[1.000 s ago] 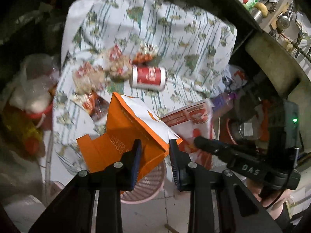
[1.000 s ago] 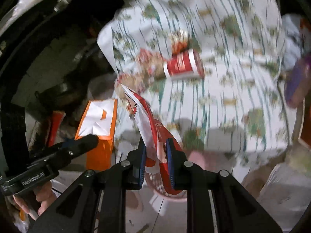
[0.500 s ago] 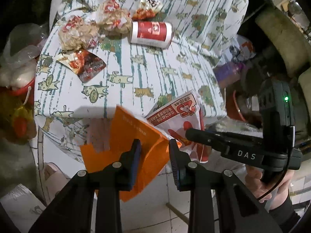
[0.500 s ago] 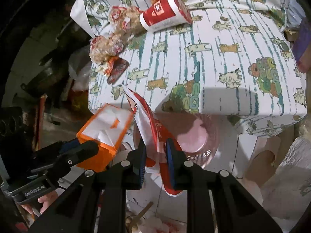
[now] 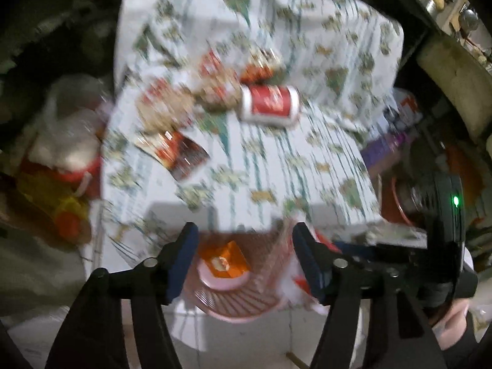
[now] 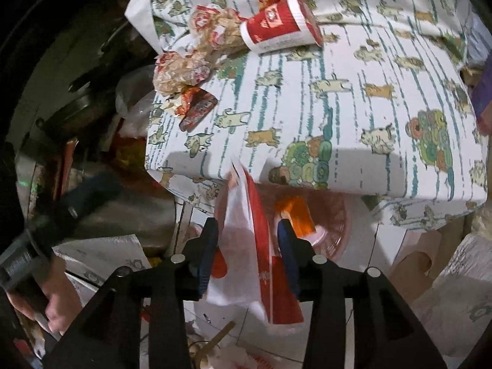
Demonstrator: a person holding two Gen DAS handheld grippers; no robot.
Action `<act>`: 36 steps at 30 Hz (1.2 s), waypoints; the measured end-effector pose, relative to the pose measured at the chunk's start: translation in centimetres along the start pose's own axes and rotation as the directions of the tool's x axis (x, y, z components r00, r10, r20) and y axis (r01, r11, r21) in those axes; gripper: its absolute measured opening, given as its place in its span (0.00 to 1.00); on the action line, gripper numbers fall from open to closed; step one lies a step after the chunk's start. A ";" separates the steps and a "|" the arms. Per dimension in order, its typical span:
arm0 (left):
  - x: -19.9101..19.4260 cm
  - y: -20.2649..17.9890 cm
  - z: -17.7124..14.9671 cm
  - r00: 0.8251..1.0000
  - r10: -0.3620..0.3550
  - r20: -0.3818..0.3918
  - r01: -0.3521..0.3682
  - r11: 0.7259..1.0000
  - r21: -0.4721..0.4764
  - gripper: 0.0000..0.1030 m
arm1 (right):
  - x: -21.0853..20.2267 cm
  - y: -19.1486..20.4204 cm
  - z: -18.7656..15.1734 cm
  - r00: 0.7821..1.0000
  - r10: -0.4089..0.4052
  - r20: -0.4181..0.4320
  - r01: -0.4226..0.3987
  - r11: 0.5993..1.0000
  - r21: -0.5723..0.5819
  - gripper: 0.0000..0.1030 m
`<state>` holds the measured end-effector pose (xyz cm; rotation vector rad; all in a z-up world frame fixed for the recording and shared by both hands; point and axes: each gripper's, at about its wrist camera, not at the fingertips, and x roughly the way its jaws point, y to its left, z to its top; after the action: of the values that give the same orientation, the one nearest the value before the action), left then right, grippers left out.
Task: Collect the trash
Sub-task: 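Carry the orange bag and red-white wrapper down into the pink basket and release, then move both tools back toward the remaining wrappers on the stool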
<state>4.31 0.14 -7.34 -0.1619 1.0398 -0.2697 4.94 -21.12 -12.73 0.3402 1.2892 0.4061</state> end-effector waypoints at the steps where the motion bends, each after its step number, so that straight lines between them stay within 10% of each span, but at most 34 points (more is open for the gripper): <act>1: -0.5 0.3 0.2 1.000 0.013 0.024 -0.013 1.000 -0.003 0.68 | -0.2 0.2 0.0 1.000 -0.004 0.012 0.004 1.000 -0.008 0.41; 12: -3.4 2.1 1.4 0.986 0.075 0.146 -0.068 0.996 -0.056 0.78 | -2.9 2.7 0.3 0.983 -0.021 0.180 0.042 0.993 -0.113 0.54; 21: -5.4 1.4 1.5 0.951 0.170 0.259 -0.166 0.985 -0.040 0.84 | -6.2 6.0 -0.7 0.891 -0.112 0.441 0.233 0.945 -0.229 0.84; 30: -6.8 2.0 1.9 0.914 0.234 0.332 -0.215 0.972 -0.094 1.00 | -6.4 5.3 0.1 0.878 -0.148 0.456 0.245 0.956 -0.161 0.87; 36: -6.0 3.2 2.4 0.926 0.236 0.295 -0.205 0.970 -0.132 1.00 | -6.5 4.5 0.4 0.876 -0.167 0.452 0.245 0.962 -0.120 0.88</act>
<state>4.01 4.95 -1.96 -0.1685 0.7510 0.0147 3.44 -20.24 -5.00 0.1301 0.8274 0.2372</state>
